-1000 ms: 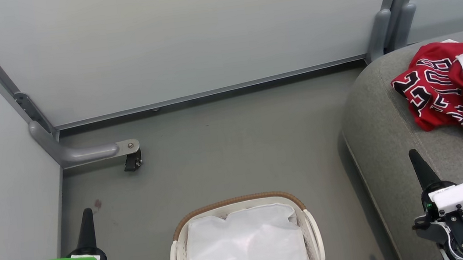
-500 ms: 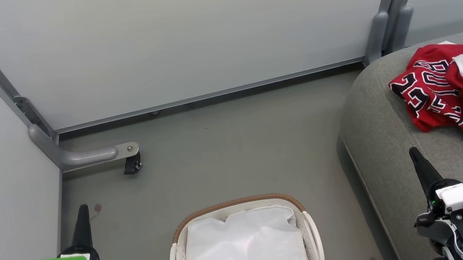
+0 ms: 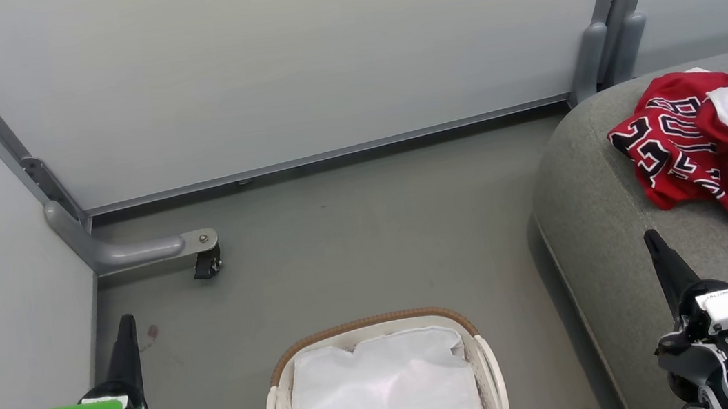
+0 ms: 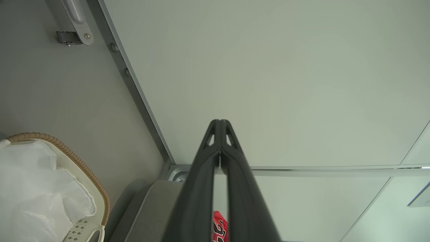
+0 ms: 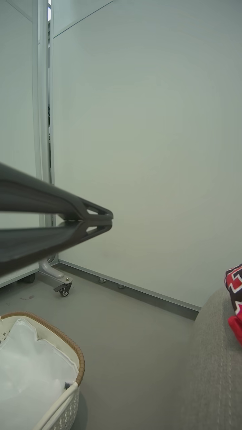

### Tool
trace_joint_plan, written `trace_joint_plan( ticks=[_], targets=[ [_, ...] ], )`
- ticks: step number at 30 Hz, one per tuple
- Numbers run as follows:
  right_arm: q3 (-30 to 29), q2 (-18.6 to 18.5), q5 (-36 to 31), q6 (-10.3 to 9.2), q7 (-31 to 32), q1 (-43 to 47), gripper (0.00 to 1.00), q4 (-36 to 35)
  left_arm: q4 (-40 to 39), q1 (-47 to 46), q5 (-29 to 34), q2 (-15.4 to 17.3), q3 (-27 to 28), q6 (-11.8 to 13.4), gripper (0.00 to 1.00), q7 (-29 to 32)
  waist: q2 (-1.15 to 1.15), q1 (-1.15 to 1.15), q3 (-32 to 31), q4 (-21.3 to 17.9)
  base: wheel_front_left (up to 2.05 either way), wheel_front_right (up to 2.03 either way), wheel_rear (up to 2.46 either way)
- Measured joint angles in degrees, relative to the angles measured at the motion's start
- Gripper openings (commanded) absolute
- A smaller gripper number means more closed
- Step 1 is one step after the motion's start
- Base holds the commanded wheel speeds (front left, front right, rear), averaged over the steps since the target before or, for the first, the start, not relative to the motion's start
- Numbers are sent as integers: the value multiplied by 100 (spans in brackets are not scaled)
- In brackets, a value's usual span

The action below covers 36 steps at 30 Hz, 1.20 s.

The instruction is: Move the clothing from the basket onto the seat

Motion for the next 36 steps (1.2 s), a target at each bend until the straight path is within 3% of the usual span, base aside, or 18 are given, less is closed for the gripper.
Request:
trace_joint_plan(
  ticks=[13, 36],
  targets=[
    [-22, -5, 477, 0, 125, 25, 0, -100, -99, -20, -431, 1, 77, -18, 0, 118, 0, 0, -46, -25, 0, 0, 0],
    [-23, -5, 477, 0, 125, 27, 0, -103, -104, -27, -432, 2, 77, -18, 0, 120, 0, 0, -46, -25, 0, 0, 0]
  ],
)
